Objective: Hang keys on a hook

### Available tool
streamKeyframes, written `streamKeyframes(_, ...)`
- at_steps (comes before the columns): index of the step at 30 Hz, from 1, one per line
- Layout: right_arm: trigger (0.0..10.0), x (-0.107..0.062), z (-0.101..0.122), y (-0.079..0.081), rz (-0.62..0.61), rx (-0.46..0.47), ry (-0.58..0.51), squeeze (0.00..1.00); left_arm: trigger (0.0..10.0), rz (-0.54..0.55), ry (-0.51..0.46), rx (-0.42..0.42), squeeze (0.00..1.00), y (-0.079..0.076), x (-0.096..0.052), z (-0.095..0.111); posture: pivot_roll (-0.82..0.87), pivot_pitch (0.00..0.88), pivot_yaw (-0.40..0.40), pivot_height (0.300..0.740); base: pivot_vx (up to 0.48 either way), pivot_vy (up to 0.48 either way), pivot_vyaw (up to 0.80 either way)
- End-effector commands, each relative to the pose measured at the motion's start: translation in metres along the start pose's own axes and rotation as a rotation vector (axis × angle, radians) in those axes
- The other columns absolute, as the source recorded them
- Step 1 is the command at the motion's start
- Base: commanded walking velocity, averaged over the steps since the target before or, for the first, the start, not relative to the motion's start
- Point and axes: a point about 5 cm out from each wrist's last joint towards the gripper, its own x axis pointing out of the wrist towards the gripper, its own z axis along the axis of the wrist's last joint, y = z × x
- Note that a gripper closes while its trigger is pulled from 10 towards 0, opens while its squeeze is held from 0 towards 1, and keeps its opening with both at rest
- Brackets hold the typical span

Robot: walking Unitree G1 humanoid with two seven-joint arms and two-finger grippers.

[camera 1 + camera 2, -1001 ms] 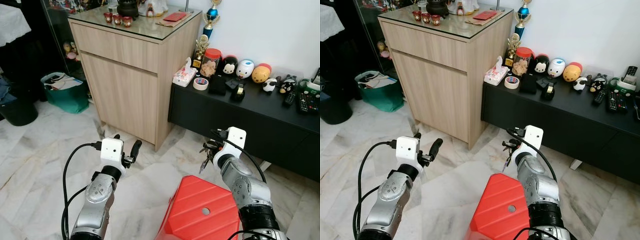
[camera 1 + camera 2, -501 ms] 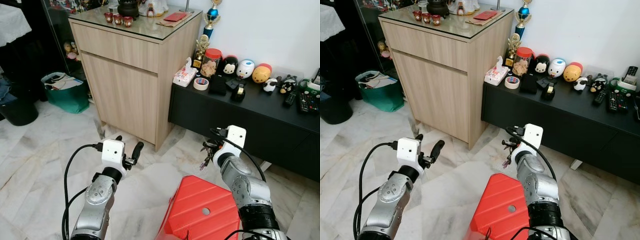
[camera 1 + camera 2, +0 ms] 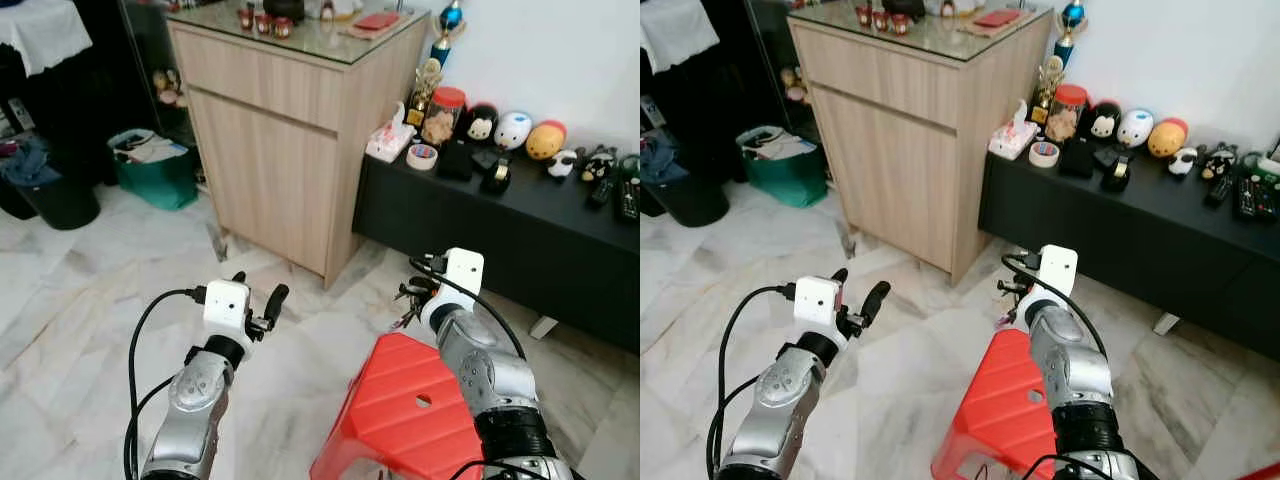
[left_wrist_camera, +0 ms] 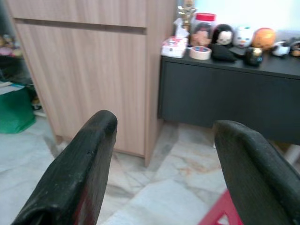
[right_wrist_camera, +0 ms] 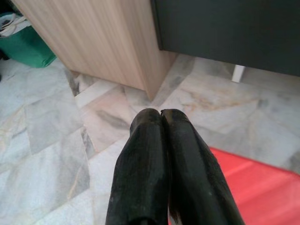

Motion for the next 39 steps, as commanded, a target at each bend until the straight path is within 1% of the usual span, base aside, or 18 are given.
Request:
streamKeyframes(1, 10.0, 0.000, 0.006, 0.000, -0.007, -0.008, -0.015, 0.00, 10.0, -0.013, -0.021, -0.011, 0.00, -0.003, 0.000, 0.004, 0.05, 0.000, -0.067, 0.740, -0.322, 0.000, 0.00)
streamKeyframes(6, 10.0, 0.000, 0.007, 0.000, -0.009, -0.012, -0.016, 0.00, 10.0, -0.027, -0.017, -0.007, 0.00, -0.003, 0.000, 0.004, 0.05, 0.000, -0.067, 0.740, -0.322, 0.000, 0.00)
streamKeyframes(9, 10.0, 0.001, 0.009, 0.000, -0.011, -0.015, -0.018, 0.00, 10.0, -0.040, -0.014, 0.011, 0.00, -0.004, 0.000, 0.004, 0.05, 0.000, -0.069, 0.740, -0.324, 0.000, 0.00)
streamKeyframes(28, 10.0, 0.001, 0.010, -0.002, -0.039, -0.017, -0.018, 0.00, 10.0, -0.047, -0.022, 0.012, 0.00, -0.003, 0.000, 0.006, 0.06, 0.000, -0.080, 0.740, -0.319, 0.000, 0.00)
streamKeyframes(31, 10.0, 0.002, 0.010, -0.004, -0.065, -0.006, -0.017, 0.00, 10.0, -0.054, -0.016, 0.012, 0.00, -0.004, 0.001, 0.007, 0.06, 0.000, -0.079, 0.740, 0.000, 0.000, 0.00)
streamKeyframes(34, 10.0, 0.002, 0.011, -0.004, -0.056, -0.009, -0.017, 0.00, 10.0, -0.070, -0.011, 0.010, 0.00, -0.005, 0.000, 0.007, 0.06, 0.000, -0.079, 0.740, 0.000, 0.000, 0.00)
streamKeyframes(35, 10.0, 0.002, 0.012, -0.001, -0.016, -0.044, -0.008, 0.00, 10.0, -0.094, -0.005, 0.011, 0.00, -0.006, 0.000, 0.007, 0.06, 0.000, -0.077, 0.740, 0.000, 0.000, 0.00)
streamKeyframes(36, 10.0, 0.003, 0.012, 0.003, 0.031, -0.100, 0.002, 0.00, 10.0, -0.116, 0.002, 0.011, 0.00, -0.007, 0.000, 0.007, 0.06, 0.000, -0.077, 0.740, 0.000, 0.000, 0.00)
streamKeyframes(37, 10.0, 0.003, 0.012, 0.003, 0.031, -0.100, 0.002, 0.00, 10.0, -0.116, 0.002, 0.011, 0.00, -0.007, 0.000, 0.007, 0.06, 0.000, -0.077, 0.740, 0.000, 0.000, 0.00)
streamKeyframes(38, 10.0, 0.002, 0.013, 0.011, 0.137, -0.287, 0.009, 0.00, 10.0, -0.177, 0.021, 0.029, 0.00, -0.011, 0.000, 0.007, 0.06, 0.000, -0.077, 0.740, 0.000, 0.000, 0.00)
streamKeyframes(39, 10.0, 0.002, 0.013, 0.013, 0.171, -0.355, 0.011, 0.00, 10.0, -0.207, 0.031, 0.039, 0.00, -0.012, 0.000, 0.007, 0.06, 0.000, -0.078, 0.740, 0.000, 0.000, 0.00)
